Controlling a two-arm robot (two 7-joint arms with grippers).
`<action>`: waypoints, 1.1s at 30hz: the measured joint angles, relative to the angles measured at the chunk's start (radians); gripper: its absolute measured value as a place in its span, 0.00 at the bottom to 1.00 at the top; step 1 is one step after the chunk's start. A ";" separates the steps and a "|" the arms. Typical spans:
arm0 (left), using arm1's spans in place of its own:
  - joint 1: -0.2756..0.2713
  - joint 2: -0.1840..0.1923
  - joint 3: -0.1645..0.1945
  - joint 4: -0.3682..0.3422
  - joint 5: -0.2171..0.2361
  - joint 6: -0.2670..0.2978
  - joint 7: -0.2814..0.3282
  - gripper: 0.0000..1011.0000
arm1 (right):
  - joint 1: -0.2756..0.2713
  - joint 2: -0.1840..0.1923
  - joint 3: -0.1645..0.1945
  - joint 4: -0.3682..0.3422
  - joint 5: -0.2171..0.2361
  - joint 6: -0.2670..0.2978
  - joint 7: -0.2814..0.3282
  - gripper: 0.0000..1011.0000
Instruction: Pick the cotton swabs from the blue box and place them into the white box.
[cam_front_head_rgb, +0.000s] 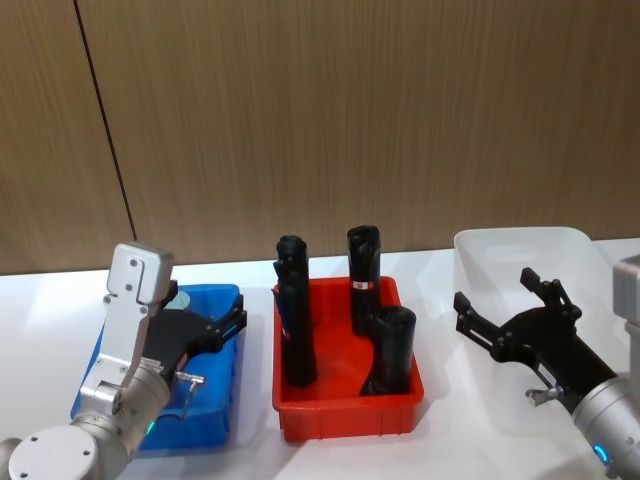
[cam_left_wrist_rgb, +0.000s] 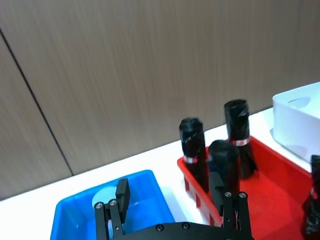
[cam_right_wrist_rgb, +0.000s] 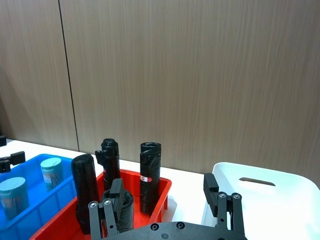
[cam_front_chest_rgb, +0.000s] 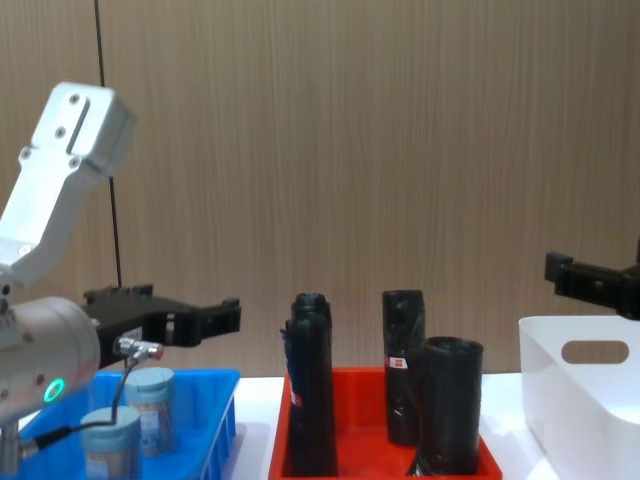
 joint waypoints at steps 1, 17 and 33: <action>-0.002 -0.001 -0.002 0.005 -0.006 0.006 0.001 0.99 | 0.000 0.000 0.000 0.000 0.000 0.000 0.000 0.99; -0.028 -0.021 -0.028 0.076 -0.084 0.120 0.061 0.99 | 0.000 0.000 0.000 0.000 0.000 0.000 0.000 0.99; -0.048 -0.035 -0.060 0.131 -0.168 0.197 0.133 0.99 | 0.000 0.000 0.000 0.000 0.000 0.000 0.000 0.99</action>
